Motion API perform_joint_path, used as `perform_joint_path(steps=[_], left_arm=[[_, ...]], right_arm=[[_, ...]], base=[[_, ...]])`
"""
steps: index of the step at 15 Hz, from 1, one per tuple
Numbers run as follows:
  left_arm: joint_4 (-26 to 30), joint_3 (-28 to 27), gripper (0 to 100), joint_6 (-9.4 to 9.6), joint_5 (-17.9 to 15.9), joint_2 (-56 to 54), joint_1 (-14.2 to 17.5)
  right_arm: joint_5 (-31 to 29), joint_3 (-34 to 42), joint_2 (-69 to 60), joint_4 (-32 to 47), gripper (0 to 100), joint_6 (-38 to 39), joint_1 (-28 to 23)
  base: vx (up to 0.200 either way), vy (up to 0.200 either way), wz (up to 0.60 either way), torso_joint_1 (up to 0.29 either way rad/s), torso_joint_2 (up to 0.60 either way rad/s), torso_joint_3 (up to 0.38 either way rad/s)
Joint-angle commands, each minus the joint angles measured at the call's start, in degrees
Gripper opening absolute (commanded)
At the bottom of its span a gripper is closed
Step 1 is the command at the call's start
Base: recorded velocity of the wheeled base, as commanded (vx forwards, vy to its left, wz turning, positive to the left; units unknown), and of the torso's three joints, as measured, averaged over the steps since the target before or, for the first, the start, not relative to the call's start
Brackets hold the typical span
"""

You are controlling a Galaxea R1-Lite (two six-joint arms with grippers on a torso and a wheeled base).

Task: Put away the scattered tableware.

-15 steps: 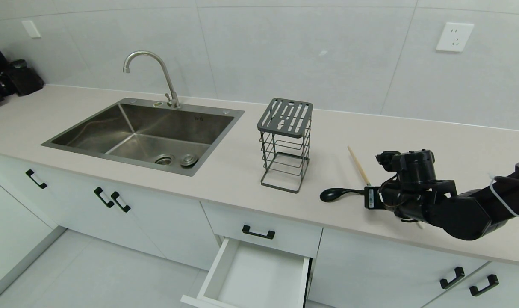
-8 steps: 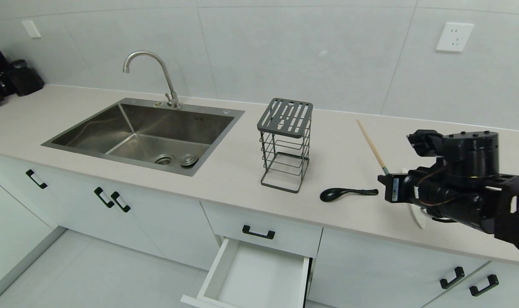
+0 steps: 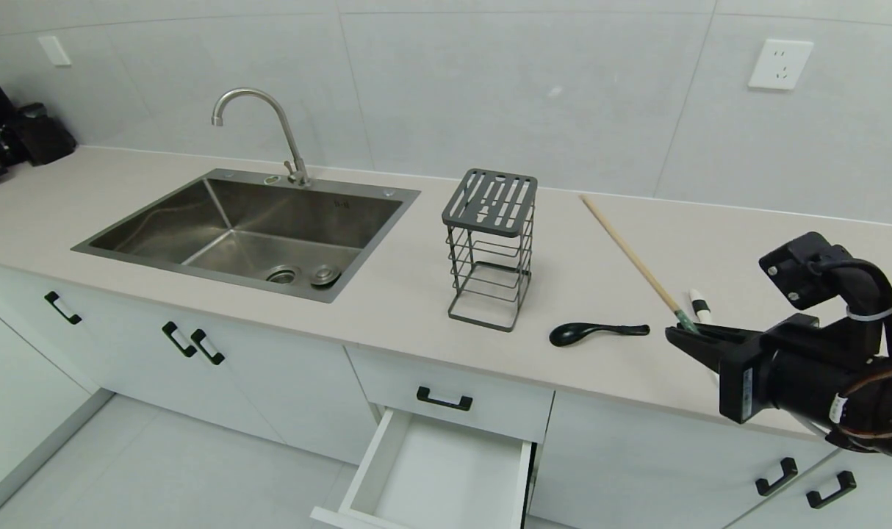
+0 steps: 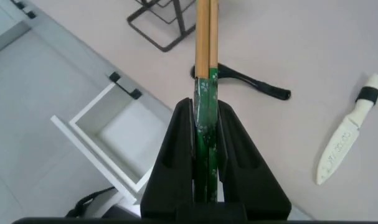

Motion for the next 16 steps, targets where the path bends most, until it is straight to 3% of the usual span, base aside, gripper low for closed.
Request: perform_joint_path(steps=[1,4,7,16], left_arm=[[0.0,0.0,100,-0.02,0.0,0.0,0.0],[0.0,0.0,100,-0.02,0.0,0.0,0.1],[0.0,0.0,100,-0.02,0.0,0.0,0.0],[0.0,0.0,100,-0.02,0.0,0.0,0.0]], right_arm=[[1.9,0.2,-1.4,-0.4,0,-0.8,2.2],[12.9,2.1,-0.5,-5.6,0,-2.8,2.4],[20.0,2.2,4.7,-6.4,0,-9.4,5.5],[20.9,-2.4,14.0,-5.8,0,-16.6,8.8]], base=[[0.0,0.0,0.0,0.0,0.0,0.0],[0.0,0.0,0.0,0.0,0.0,0.0],[0.0,0.0,0.0,0.0,0.0,0.0],[0.0,0.0,0.0,0.0,0.0,0.0]])
